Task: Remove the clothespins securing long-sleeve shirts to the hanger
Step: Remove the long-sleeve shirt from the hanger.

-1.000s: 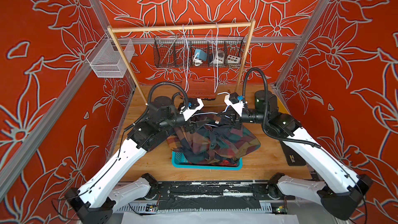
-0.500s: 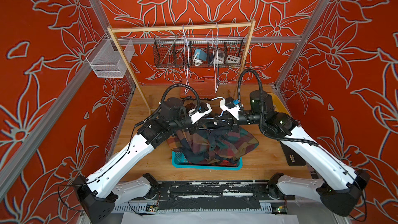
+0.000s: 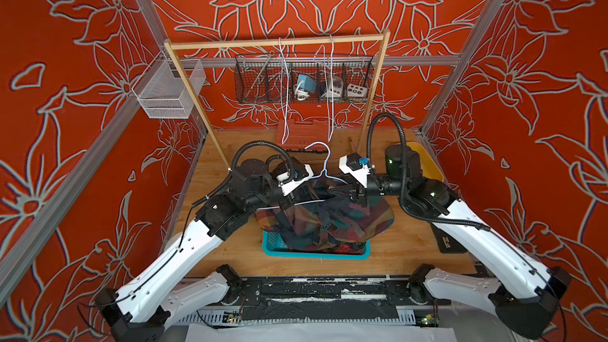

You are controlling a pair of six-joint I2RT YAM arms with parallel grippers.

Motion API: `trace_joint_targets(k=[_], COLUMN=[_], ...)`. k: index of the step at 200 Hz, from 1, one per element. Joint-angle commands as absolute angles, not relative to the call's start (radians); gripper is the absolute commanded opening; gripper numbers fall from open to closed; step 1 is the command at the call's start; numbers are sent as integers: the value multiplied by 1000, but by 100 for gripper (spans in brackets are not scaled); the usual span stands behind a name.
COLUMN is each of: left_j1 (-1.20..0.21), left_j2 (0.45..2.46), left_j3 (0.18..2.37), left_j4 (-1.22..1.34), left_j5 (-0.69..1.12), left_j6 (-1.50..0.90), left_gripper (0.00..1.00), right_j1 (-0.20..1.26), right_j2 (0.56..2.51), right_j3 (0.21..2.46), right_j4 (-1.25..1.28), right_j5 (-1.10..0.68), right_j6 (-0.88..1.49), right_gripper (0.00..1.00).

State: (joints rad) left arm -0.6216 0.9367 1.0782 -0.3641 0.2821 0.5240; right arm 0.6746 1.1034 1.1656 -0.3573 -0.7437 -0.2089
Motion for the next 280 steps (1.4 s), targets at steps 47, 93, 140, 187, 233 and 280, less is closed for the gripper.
trace_joint_targets(k=[47,93,140,187,233,280], left_j1=[-591,-458,-443,-439,-431,-428], left_j2=[830,796,822,838,853,858], left_j3=[1073,1065,1103,1113,1123,1108], left_j4=[-348,-330,-378,-388,-374,-333], left_j5=[182,354,423,444,430,385], left_j6=[548,538,556,563,563,545], left_gripper=[0,0,0,0,0,0], right_j1=[494,402,392,390,391,394], right_j2=[1004,944,945,960,976,970], right_j3=[984,870,869,903,928,1006], right_j4=[-234,-89,-48,-46,-39,-98], right_j5=[-817,-954,-976,-1036,-1071,-1057], right_j6=[-99,-50,-39,-46,-36,-43], right_gripper=[44,46,46,35,2,0])
